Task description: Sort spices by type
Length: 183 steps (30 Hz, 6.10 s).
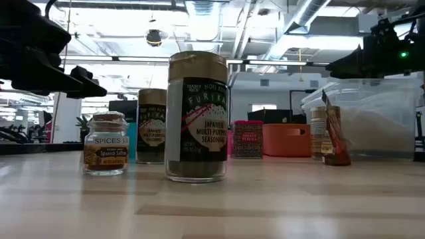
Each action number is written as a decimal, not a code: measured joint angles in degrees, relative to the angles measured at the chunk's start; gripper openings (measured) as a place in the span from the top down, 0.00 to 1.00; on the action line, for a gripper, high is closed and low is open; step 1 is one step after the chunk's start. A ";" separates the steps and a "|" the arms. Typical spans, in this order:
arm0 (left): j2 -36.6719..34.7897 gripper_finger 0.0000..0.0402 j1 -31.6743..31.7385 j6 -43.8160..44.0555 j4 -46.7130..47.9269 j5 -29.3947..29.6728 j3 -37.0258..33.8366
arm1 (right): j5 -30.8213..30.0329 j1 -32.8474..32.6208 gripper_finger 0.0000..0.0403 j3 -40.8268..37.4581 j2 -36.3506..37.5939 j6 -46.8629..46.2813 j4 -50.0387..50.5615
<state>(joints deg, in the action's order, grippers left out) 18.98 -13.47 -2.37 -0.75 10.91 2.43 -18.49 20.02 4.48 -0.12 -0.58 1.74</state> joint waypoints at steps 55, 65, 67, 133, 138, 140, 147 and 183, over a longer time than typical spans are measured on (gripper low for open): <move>-0.02 0.38 0.02 0.00 0.00 0.00 -0.02 | 0.01 0.01 0.32 -0.01 0.00 0.11 0.00; -0.02 0.38 0.00 0.00 0.00 -0.02 0.00 | 0.01 0.00 0.32 0.01 0.00 0.00 0.00; -0.02 0.38 0.01 0.01 0.00 -0.01 0.00 | 0.01 -0.01 0.32 -0.01 0.00 0.00 0.00; 0.00 0.38 0.04 31.27 -4.49 2.87 -0.04 | 0.03 -0.01 0.32 -0.16 -0.09 -28.20 -4.52; 0.00 0.38 0.06 33.45 -6.10 3.73 0.06 | 0.05 -0.01 0.32 -0.14 -0.07 -32.56 -4.57; -0.02 0.38 0.05 33.67 -5.93 3.88 0.93 | 0.47 -0.16 0.32 -0.14 -0.07 -34.41 -4.57; 1.62 0.38 -2.07 27.10 -6.22 3.89 7.26 | 0.80 -2.00 0.32 0.05 -0.32 -36.32 -1.51; 47.82 0.38 -2.10 9.77 27.57 10.28 52.55 | 1.69 -22.14 0.31 23.48 -36.89 7.97 -7.52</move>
<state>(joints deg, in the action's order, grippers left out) 66.80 -15.58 7.40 26.81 21.19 54.98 -16.80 -2.12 27.96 -37.01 7.40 -5.78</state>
